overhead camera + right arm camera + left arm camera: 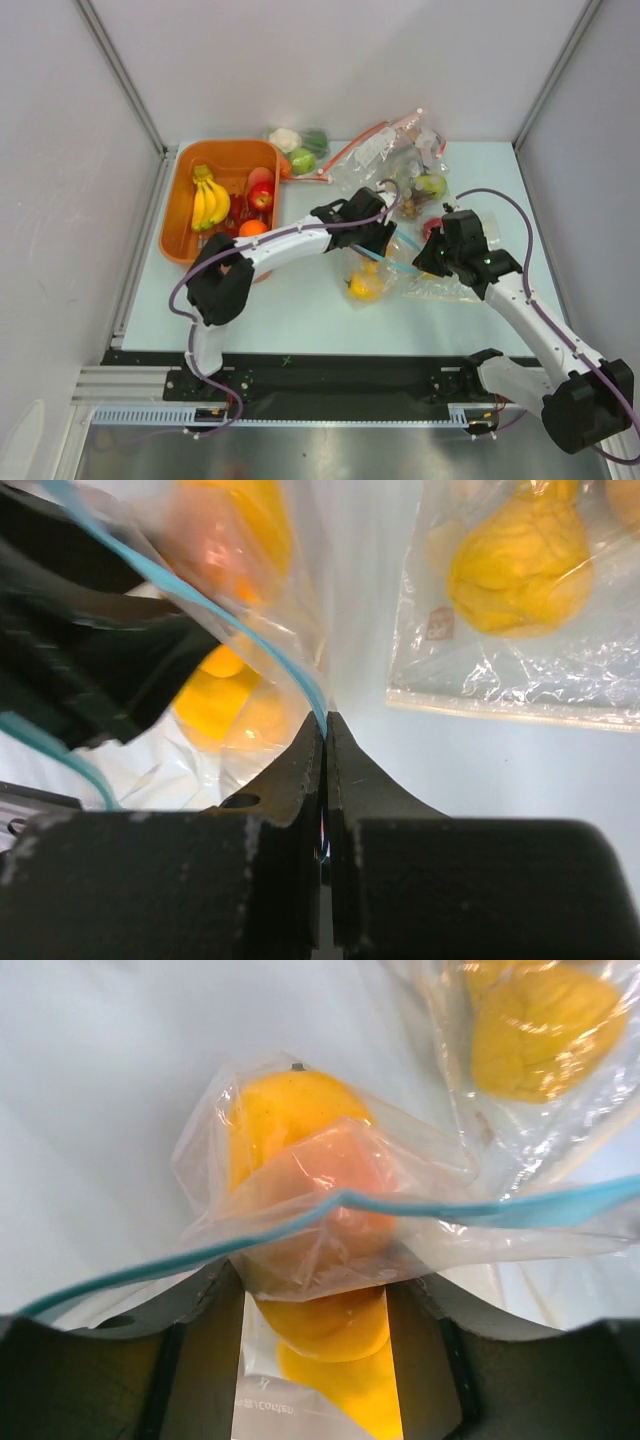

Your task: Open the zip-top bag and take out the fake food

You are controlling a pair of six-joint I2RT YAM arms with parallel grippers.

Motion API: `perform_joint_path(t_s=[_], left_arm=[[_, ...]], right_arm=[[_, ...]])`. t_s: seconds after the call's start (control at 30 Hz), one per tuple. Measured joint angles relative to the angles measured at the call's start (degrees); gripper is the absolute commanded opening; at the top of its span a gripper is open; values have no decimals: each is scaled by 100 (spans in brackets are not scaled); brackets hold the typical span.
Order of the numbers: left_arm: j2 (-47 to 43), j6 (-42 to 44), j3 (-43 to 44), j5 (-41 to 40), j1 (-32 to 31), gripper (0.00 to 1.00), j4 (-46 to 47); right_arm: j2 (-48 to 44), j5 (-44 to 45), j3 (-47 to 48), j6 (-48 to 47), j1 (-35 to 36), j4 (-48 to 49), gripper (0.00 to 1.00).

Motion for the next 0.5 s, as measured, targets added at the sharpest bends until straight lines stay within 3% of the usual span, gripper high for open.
perform_joint_path(t_s=[0.23, 0.5], left_arm=[[-610, -140, -17, 350, 136, 0, -162], [-629, 7, 144, 1283, 352, 2, -1008]], right_arm=[[55, 227, 125, -2, 284, 0, 0], [98, 407, 299, -52, 319, -28, 0]])
